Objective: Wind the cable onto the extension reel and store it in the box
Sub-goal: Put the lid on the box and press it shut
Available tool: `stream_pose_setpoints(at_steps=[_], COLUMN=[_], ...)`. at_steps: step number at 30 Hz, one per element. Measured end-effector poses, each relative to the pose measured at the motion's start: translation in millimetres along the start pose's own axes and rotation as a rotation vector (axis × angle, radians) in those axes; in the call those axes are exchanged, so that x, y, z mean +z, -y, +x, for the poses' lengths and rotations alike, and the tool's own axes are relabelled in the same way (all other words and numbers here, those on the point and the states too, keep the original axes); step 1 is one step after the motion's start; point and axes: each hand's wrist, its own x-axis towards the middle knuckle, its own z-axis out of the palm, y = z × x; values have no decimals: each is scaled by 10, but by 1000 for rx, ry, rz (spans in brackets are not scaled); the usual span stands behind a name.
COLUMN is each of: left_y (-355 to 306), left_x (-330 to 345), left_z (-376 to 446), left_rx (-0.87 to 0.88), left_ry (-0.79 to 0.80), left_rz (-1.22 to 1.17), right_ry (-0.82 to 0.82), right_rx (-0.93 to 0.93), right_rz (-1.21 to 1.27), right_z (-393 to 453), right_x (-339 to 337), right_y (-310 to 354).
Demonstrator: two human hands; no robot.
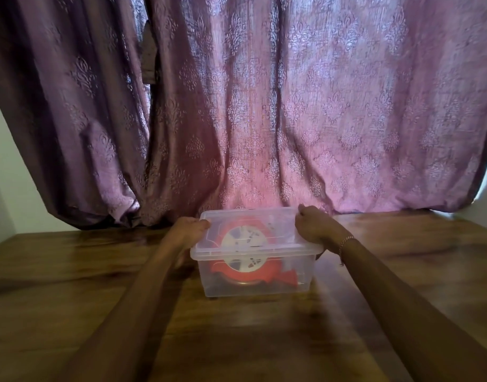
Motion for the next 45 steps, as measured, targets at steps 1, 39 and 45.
stream_pose_setpoints(at_steps=[1,39,45], left_y=[-9,11,11], left_x=[4,50,48], left_z=[-17,-321,-332], left_rx=[-10,-104,-104], left_ry=[-12,-83,-83], left_rz=[17,-439,-407], right_ry=[12,30,-103], right_rx=[11,243,120], right_rz=[29,1134,881], right_z=[-11,-148,-139], right_x=[-20,146,165], right_y=[3,-193,-149])
